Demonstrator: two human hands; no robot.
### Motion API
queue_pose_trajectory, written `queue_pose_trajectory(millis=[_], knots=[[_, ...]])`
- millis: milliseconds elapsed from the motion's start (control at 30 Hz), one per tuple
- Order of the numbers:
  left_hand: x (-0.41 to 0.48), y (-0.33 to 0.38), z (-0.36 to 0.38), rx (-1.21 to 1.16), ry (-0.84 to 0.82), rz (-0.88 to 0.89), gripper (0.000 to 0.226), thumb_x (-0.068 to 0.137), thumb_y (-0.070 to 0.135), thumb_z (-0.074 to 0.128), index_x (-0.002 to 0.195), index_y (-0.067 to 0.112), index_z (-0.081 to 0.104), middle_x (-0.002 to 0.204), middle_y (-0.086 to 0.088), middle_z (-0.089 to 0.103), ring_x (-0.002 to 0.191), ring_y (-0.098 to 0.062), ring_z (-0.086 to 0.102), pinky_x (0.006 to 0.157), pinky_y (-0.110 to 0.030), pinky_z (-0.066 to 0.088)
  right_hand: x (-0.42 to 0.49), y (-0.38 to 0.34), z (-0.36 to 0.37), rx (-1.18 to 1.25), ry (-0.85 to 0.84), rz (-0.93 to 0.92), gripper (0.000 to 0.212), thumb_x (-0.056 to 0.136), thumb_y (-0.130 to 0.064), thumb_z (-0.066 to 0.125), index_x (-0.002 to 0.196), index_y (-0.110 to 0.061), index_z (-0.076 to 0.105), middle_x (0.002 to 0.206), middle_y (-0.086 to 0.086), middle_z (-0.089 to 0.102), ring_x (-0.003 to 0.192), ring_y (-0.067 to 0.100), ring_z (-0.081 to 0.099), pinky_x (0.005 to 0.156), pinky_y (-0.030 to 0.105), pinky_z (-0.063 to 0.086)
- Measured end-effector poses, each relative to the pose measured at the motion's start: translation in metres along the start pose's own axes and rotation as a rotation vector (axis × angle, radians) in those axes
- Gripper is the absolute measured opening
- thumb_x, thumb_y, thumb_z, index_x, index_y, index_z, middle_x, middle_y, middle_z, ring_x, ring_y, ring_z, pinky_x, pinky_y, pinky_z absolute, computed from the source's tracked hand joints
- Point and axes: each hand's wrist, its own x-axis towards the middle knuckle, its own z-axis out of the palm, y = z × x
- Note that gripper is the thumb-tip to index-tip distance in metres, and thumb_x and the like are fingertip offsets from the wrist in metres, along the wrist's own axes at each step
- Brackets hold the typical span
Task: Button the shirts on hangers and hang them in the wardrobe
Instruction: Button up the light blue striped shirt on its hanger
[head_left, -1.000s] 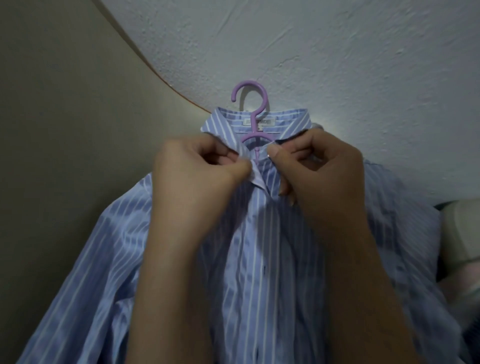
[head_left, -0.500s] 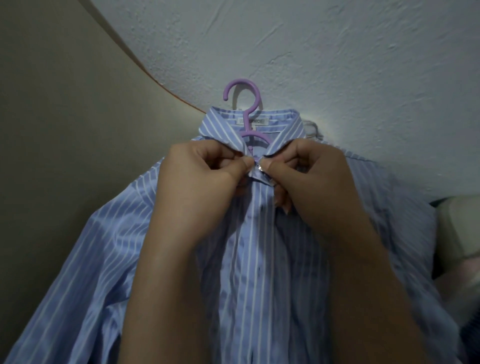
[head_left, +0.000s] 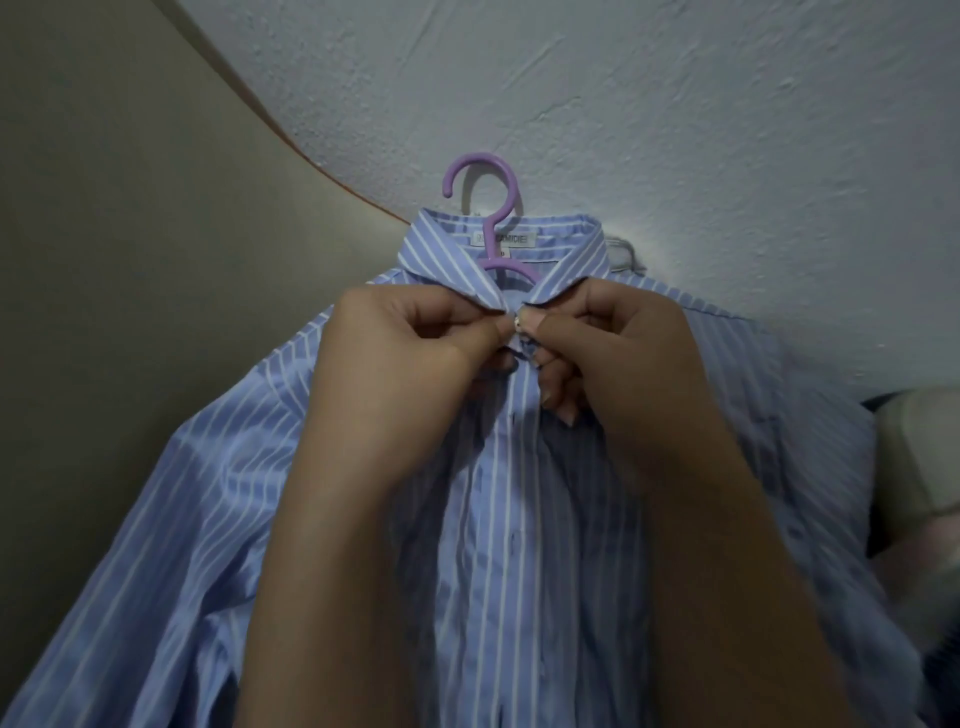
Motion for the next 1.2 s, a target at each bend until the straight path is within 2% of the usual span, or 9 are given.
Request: queue_pose_trajectory(millis=[100,200,333,533,667,800,933,1067,1200], knots=[[-0.003,0.003,-0.003,-0.162,-0.067,-0.125,0.026,0.091,0.004,0.067,0.066,0.007,0.076,0.071,-0.011,0.075,0.076,-0.025,0.077,0.077,-0.045,0.063,0.000,0.000,-0.002,0.064,-0.018,0.000,0.020,0.090,-0.002,0.066,0.072,-0.001,0.056,0.050,0.006,0.053,0.036,0.014,0.048,0.037,0.021,0.034],[0.000,0.002,-0.005,-0.302,-0.100,-0.238,0.033,0.088,0.003,0.068,0.058,0.011,0.075,0.070,-0.011,0.075,0.071,-0.021,0.076,0.074,-0.039,0.062,-0.001,0.000,-0.003,0.125,-0.049,-0.009,0.014,0.090,-0.002,0.065,0.078,-0.001,0.060,0.052,0.007,0.053,0.039,0.014,0.049,0.038,0.022,0.035],[0.003,-0.001,-0.005,-0.359,-0.148,-0.296,0.014,0.069,0.011,0.077,0.056,0.012,0.074,0.069,-0.012,0.073,0.065,-0.018,0.073,0.076,-0.041,0.063,-0.001,0.000,-0.003,0.102,-0.117,-0.057,0.012,0.092,-0.002,0.064,0.080,-0.001,0.063,0.055,0.007,0.054,0.042,0.016,0.050,0.039,0.024,0.037],[0.004,-0.004,-0.006,-0.314,-0.161,-0.300,0.020,0.066,0.011,0.078,0.048,0.014,0.071,0.071,-0.013,0.074,0.065,-0.017,0.071,0.071,-0.042,0.064,-0.001,0.003,-0.004,-0.034,-0.093,-0.153,0.014,0.092,0.001,0.063,0.082,0.010,0.060,0.053,0.005,0.056,0.038,0.013,0.050,0.038,0.023,0.039],[0.007,-0.008,-0.005,-0.300,-0.137,-0.275,0.029,0.078,0.007,0.077,0.051,0.012,0.070,0.071,-0.014,0.073,0.066,-0.016,0.069,0.066,-0.040,0.065,0.001,0.006,-0.004,-0.151,-0.078,-0.213,0.014,0.093,-0.002,0.063,0.080,0.001,0.064,0.052,0.004,0.059,0.042,0.019,0.057,0.042,0.026,0.046],[0.007,-0.010,-0.004,-0.284,-0.116,-0.230,0.016,0.086,0.006,0.074,0.071,0.005,0.070,0.073,-0.014,0.071,0.069,-0.018,0.068,0.063,-0.037,0.064,0.000,0.005,-0.002,-0.245,-0.082,-0.246,0.011,0.090,-0.010,0.062,0.082,-0.007,0.068,0.058,0.001,0.064,0.053,0.016,0.064,0.049,0.029,0.053],[0.007,-0.010,-0.003,-0.277,-0.115,-0.205,0.015,0.089,0.006,0.072,0.075,0.005,0.069,0.072,-0.013,0.072,0.073,-0.022,0.068,0.065,-0.040,0.065,-0.003,0.003,-0.003,-0.314,-0.096,-0.263,0.008,0.077,-0.022,0.066,0.082,-0.015,0.066,0.065,0.004,0.066,0.060,0.020,0.067,0.060,0.041,0.060],[0.007,-0.011,-0.003,-0.262,-0.135,-0.159,0.006,0.090,0.005,0.070,0.085,0.002,0.071,0.069,-0.009,0.071,0.067,-0.016,0.067,0.062,-0.036,0.064,-0.002,0.004,-0.002,-0.408,-0.034,-0.344,0.004,0.084,-0.010,0.069,0.083,-0.013,0.066,0.063,-0.001,0.065,0.056,0.009,0.064,0.065,0.043,0.059],[0.008,-0.010,-0.001,-0.262,-0.092,-0.121,0.010,0.091,0.003,0.069,0.081,0.003,0.072,0.070,-0.011,0.069,0.065,-0.018,0.064,0.060,-0.032,0.063,0.002,0.008,0.004,-0.463,0.079,-0.407,0.003,0.084,-0.014,0.067,0.084,-0.016,0.068,0.065,-0.003,0.065,0.058,0.015,0.065,0.063,0.043,0.058]])
